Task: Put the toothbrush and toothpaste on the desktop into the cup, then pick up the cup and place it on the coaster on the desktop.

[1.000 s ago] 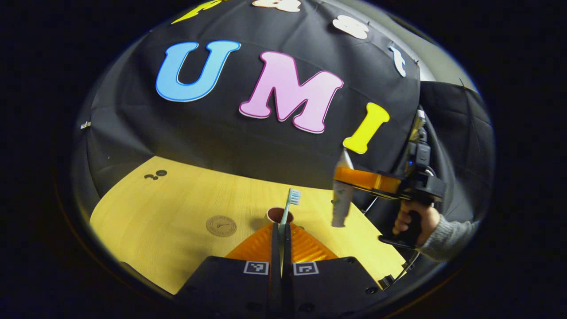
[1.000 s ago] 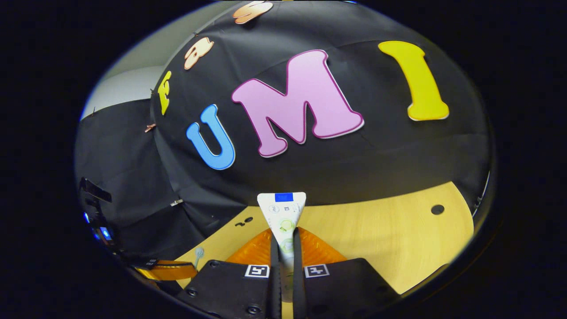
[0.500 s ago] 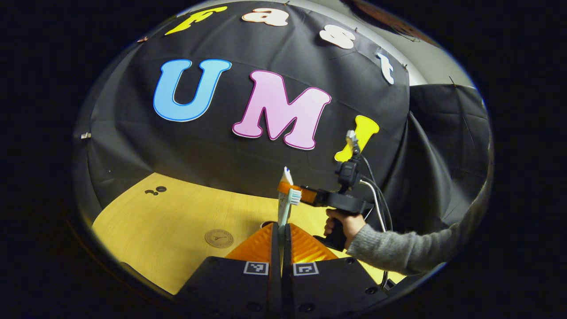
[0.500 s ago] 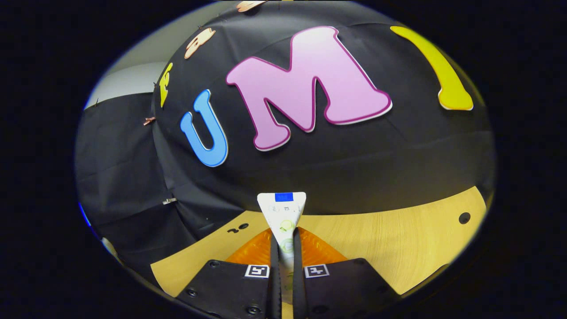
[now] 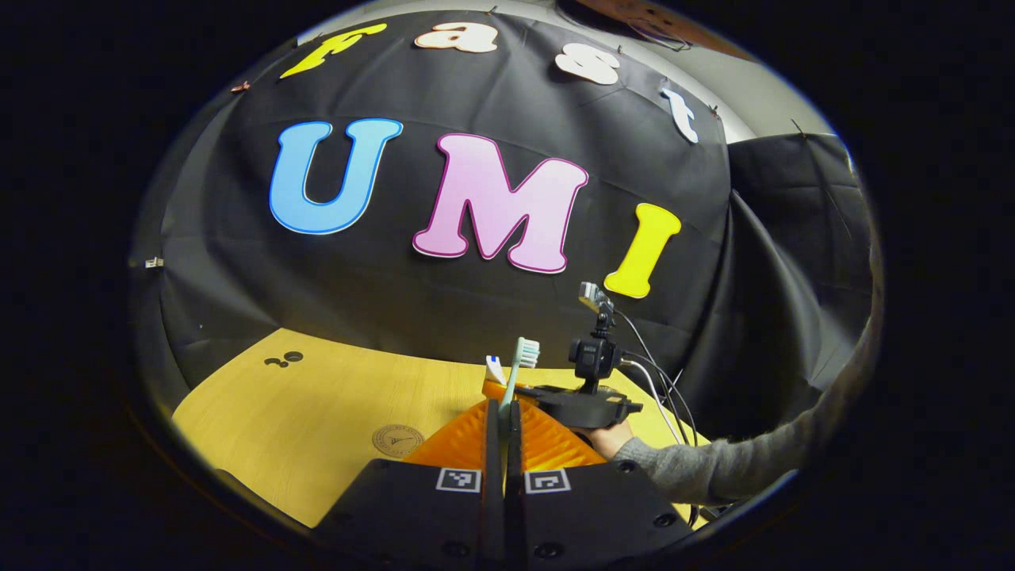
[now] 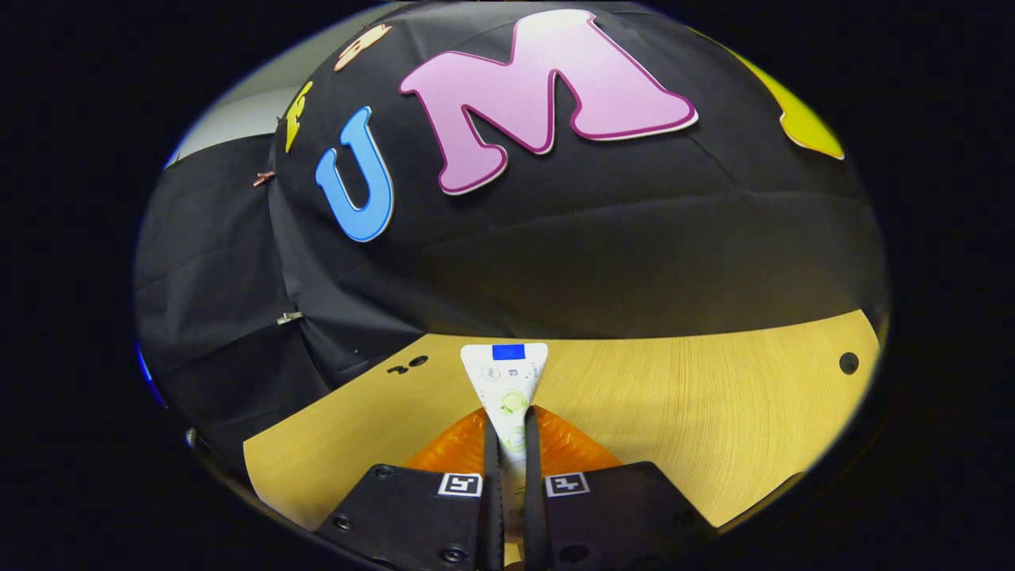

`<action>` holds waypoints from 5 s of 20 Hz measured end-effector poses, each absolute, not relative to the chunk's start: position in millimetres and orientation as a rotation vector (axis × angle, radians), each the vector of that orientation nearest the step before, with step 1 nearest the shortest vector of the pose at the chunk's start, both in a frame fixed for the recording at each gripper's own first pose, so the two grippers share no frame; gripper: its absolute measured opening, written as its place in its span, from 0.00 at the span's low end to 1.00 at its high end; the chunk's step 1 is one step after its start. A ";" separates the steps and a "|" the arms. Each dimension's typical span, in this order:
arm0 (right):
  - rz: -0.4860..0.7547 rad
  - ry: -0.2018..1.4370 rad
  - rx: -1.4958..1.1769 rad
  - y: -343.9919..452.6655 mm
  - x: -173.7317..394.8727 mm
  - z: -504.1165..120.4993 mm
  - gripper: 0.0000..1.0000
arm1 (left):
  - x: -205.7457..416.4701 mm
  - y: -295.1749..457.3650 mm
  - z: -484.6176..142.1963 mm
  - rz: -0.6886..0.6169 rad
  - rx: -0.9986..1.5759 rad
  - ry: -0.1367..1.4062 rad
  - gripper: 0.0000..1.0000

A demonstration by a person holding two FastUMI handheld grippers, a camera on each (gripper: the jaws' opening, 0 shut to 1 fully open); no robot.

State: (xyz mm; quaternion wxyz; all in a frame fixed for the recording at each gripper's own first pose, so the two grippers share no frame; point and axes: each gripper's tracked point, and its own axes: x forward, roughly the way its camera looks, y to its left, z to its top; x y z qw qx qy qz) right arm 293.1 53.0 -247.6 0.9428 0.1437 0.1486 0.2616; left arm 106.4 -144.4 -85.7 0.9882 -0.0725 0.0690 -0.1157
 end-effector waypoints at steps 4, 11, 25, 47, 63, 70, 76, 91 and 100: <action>0.535 0.303 0.286 52.8 290.5 -248.5 0.15 | 113.7 -144.1 -85.6 -0.231 -0.159 0.132 0.06; 0.544 0.356 0.322 50.2 274.3 -257.7 0.35 | 120.5 -139.7 -85.9 -0.225 -0.180 0.126 0.06; 0.389 0.314 0.410 -38.5 223.7 -226.2 0.77 | 236.0 -147.3 -58.0 -0.203 -0.426 -0.087 0.06; 0.364 0.417 0.333 -56.2 156.5 -281.8 0.78 | 333.0 -145.5 -193.8 -0.057 -0.561 -0.053 0.06; 0.395 0.472 0.301 -51.7 158.1 -286.6 0.90 | 302.2 -144.6 -215.6 -0.098 -0.501 -0.022 0.63; 0.474 0.753 0.198 -35.4 157.7 -305.2 0.92 | 233.2 -89.5 -210.7 -0.070 -0.418 0.063 0.73; 0.526 0.912 0.067 5.1 169.7 -335.1 0.93 | 162.0 -53.6 -214.6 -0.071 -0.312 0.152 0.73; 0.517 1.072 -0.172 37.7 201.0 -376.6 0.80 | 96.5 -37.9 -237.2 -0.032 -0.380 0.238 0.77; 0.409 1.093 -0.242 23.1 203.0 -386.9 0.31 | 92.3 -32.5 -243.7 -0.021 -0.398 0.253 0.76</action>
